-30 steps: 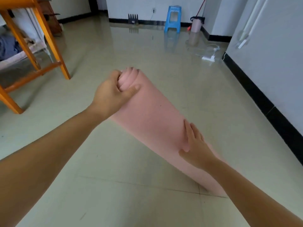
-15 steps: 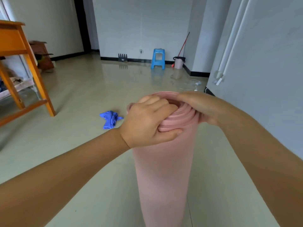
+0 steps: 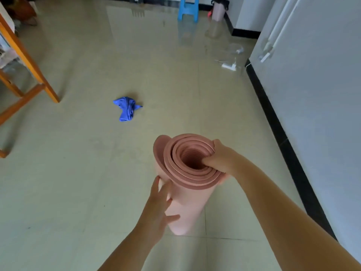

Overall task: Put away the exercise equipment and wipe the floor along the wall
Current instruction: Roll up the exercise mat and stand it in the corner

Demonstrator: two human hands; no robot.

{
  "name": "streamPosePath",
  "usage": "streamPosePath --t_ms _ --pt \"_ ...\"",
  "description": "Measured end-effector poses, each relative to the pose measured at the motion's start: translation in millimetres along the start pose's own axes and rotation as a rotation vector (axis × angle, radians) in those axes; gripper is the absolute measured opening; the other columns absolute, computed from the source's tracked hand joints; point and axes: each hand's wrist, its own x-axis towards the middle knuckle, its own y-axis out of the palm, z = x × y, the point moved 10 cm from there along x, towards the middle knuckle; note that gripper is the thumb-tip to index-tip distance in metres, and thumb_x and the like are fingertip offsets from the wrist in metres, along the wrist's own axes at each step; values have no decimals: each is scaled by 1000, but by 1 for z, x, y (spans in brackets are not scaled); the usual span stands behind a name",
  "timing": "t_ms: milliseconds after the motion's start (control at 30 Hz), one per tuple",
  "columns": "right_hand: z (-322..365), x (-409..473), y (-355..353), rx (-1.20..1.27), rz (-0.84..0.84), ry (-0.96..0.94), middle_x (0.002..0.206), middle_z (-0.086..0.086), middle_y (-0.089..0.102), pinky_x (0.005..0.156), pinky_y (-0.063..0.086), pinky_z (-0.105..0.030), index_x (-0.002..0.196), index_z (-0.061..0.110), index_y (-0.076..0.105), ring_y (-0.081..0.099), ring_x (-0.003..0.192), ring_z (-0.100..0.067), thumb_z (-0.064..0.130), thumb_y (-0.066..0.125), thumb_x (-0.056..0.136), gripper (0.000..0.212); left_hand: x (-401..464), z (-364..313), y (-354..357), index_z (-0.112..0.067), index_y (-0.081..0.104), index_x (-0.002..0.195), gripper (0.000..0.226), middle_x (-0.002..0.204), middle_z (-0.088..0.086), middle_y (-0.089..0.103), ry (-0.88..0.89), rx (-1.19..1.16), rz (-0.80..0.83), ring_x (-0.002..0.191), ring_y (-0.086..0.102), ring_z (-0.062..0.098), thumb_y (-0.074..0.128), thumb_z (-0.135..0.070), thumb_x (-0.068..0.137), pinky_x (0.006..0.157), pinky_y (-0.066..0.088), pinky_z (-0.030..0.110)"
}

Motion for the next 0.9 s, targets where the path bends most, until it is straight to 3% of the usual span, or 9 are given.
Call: streamPosePath --t_ms 67,167,233,333,433,567,900 --pt "-6 -7 6 27 17 31 103 -9 57 43 45 -25 122 20 34 60 64 -20 19 61 83 47 -16 -18 4 -58 48 120 30 141 -10 41 18 -63 3 132 41 26 50 -50 92 95 45 60" --pt "-16 -19 20 71 36 55 99 -7 55 46 43 -24 126 22 31 56 68 -18 18 61 83 53 -18 -47 6 -44 32 136 68 135 -11 45 4 154 -44 124 46 20 65 -57 78 94 47 55" --pt "-20 -27 26 95 19 53 99 -6 56 53 48 -28 125 21 32 59 77 -24 16 60 82 52 -16 -58 14 -36 30 135 74 126 -7 51 39 404 -72 111 54 19 74 -44 77 90 52 47" --pt "-24 -38 28 65 -1 30 100 -8 61 70 54 -36 125 20 35 61 87 -29 15 57 83 47 -18 -64 14 -24 31 137 68 117 1 55 128 673 -177 97 57 20 69 -20 81 79 50 31" --pt "-29 -62 36 41 4 30 101 -9 64 76 54 -40 125 22 36 62 88 -30 16 55 84 46 -30 -44 2 -20 32 138 64 108 -1 52 -7 587 -216 95 54 22 63 -9 82 82 49 34" --pt "-30 -120 47 59 10 25 100 -8 65 76 52 -38 127 19 39 62 91 -31 12 53 85 45 -74 -32 -7 -18 34 139 65 118 5 54 -144 625 -199 106 55 28 57 0 81 91 49 39" --pt "-87 -288 44 339 17 226 96 -3 57 70 52 -33 126 17 38 59 87 -25 9 53 85 44 -217 -8 32 -19 37 134 57 111 6 56 -164 908 64 104 57 28 55 0 83 95 49 42"
